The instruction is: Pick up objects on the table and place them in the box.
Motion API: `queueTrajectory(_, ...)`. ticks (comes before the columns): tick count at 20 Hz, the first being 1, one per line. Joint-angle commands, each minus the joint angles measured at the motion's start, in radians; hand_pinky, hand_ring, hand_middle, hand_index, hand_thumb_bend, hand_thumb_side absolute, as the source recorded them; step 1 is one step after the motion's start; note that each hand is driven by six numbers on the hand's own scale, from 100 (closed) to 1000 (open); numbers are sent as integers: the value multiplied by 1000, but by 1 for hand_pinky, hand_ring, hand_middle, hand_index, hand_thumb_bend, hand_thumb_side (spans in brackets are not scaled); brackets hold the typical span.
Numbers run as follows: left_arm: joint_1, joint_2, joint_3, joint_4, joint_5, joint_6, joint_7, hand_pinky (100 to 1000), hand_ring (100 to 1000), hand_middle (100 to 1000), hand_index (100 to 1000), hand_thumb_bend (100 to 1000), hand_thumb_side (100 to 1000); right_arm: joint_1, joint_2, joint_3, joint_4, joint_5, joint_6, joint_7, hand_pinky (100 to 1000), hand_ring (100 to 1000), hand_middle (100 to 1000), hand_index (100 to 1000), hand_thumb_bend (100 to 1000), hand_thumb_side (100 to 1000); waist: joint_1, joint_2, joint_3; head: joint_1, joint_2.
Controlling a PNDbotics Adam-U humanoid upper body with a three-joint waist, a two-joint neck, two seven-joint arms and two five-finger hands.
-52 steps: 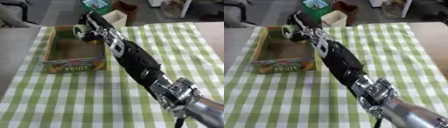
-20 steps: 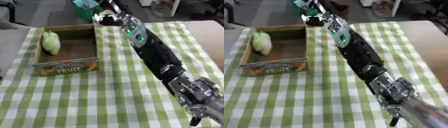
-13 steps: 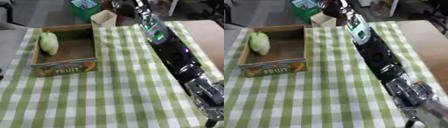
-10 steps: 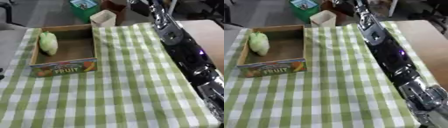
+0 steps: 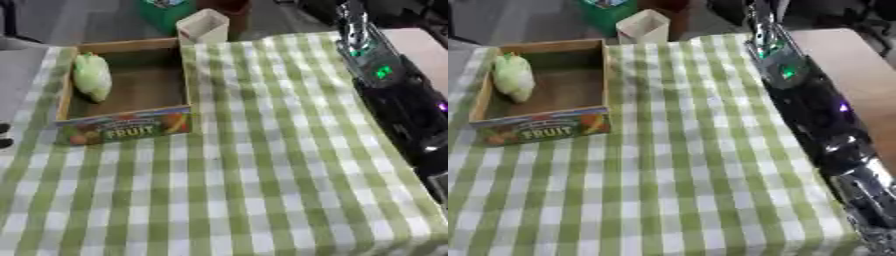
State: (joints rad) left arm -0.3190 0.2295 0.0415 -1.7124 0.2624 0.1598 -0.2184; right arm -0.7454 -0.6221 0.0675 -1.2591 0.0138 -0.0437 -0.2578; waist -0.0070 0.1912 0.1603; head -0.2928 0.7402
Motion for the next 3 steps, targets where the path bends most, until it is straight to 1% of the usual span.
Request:
queueTrajectory(1,-8,21,10,-16,-1,1,2,743,764,728,683,229,271,-3,-42,-17,-26,-22,1,-10,670,629,643,748,100,377,1,-13,-6,13,22)
queueTrajectory(3,-8,21,9,-16,-2,2,1,742,764,730,683,229,272,4,-45,-21,-26,-28,0,-14,670,628,642,747,100,381,0,-13,-10,18,28)
